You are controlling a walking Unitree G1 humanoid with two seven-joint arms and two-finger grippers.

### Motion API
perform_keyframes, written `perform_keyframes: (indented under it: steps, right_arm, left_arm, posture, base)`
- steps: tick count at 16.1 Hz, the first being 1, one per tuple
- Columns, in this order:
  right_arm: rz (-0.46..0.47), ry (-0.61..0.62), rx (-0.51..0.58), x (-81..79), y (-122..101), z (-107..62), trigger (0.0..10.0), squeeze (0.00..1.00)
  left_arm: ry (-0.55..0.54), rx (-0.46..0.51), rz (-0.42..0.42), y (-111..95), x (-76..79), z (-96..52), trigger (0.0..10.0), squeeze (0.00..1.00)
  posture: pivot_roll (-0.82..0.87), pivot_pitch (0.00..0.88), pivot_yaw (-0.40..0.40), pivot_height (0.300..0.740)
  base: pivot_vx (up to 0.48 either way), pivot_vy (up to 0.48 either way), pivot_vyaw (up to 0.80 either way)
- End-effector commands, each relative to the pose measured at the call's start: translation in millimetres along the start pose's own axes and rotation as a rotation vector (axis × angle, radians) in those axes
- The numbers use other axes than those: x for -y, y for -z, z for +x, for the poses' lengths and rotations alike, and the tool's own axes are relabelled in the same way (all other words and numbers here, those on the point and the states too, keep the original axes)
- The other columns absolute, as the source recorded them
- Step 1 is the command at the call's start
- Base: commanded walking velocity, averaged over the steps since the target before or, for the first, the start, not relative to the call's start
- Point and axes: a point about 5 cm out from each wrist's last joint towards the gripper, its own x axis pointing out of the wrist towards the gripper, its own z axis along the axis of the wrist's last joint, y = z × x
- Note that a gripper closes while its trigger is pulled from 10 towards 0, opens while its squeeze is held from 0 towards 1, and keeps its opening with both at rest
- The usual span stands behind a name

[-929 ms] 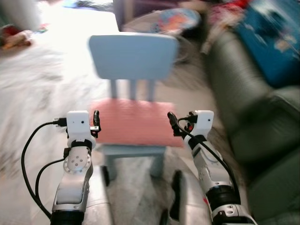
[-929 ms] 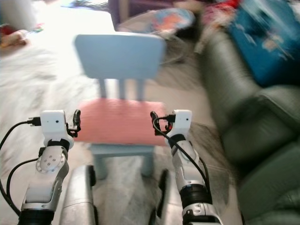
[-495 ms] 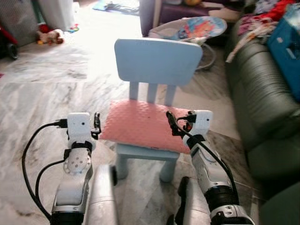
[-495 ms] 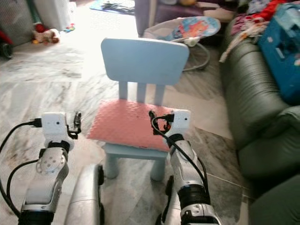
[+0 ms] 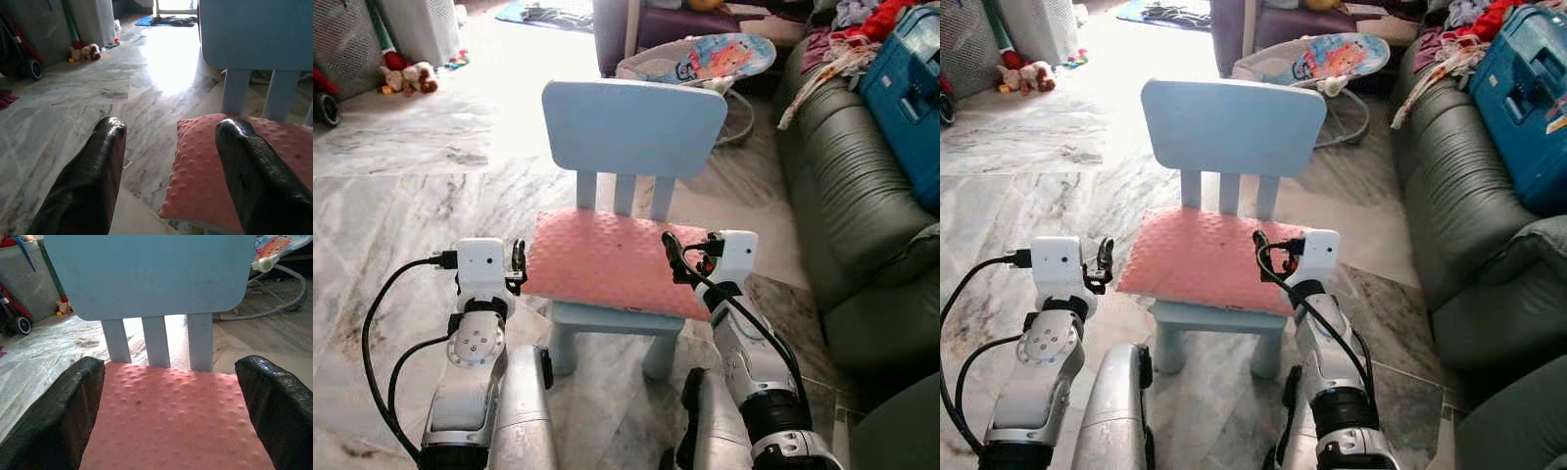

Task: Move the pillow to the sofa

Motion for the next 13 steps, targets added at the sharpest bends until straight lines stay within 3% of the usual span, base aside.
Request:
perform_keyframes:
  steps: [1,4,9,13]
  right_arm:
    - [-0.012,0.0,0.01,0.8,-4.6,0.1,10.0,0.0]
    - [-0.013,0.005,0.009,0.8,-4.2,-0.2,10.0,0.0]
    - [-0.013,0.006,0.007,0.4,-3.6,-1.5,10.0,0.0]
    - [-0.018,0.006,0.006,0.6,-3.4,-1.4,10.0,0.0]
  left_arm:
    - [0.009,-0.012,-0.005,1.0,1.2,-0.9,10.0,0.0]
    - [0.027,0.008,-0.045,-1.8,3.5,-2.2,10.0,0.0]
    - [0.054,-0.002,-0.012,0.3,5.4,-4.2,10.0,0.0]
    - [0.067,-0.001,-0.015,0.0,6.8,-4.3,10.0,0.0]
  posture:
    - [0.08,0.0,-0.082,0.549]
    - [0.07,0.0,-0.082,0.549]
    - [0.07,0.0,-0.079,0.549]
    - [0.07,0.0,-0.08,0.549]
  base:
    - [0.0,0.0,0.0]
    - [0.0,0.0,0.0]
    - [0.0,0.0,0.0]
    - [0.367,0.0,0.0]
